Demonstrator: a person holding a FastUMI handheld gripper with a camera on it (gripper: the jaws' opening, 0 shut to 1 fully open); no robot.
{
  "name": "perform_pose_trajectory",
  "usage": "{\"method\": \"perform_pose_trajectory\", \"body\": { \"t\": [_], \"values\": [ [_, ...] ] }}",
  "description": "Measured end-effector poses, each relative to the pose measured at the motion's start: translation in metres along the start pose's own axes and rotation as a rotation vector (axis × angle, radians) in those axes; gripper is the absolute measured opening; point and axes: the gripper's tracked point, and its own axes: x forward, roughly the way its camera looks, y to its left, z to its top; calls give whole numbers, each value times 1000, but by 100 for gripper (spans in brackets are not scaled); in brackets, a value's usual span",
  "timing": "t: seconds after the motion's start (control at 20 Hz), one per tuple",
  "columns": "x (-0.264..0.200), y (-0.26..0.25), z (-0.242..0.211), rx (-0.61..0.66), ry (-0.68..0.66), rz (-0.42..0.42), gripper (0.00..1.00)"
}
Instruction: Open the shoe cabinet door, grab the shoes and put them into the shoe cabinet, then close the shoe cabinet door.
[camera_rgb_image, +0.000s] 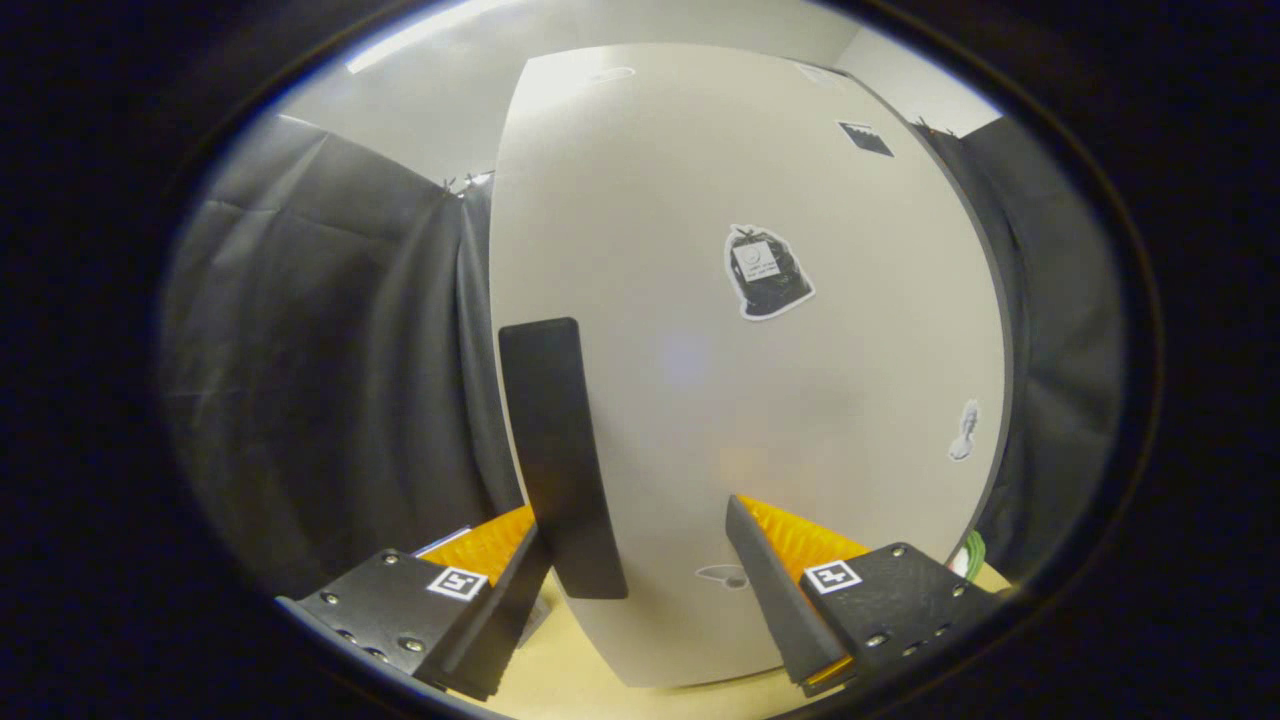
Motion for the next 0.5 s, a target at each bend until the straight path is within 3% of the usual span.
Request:
{"method": "perform_pose_trajectory", "body": {
  "t": [0.5],
  "values": [
    [16,-2,1,-18,6,-58,99]
  ]
}}
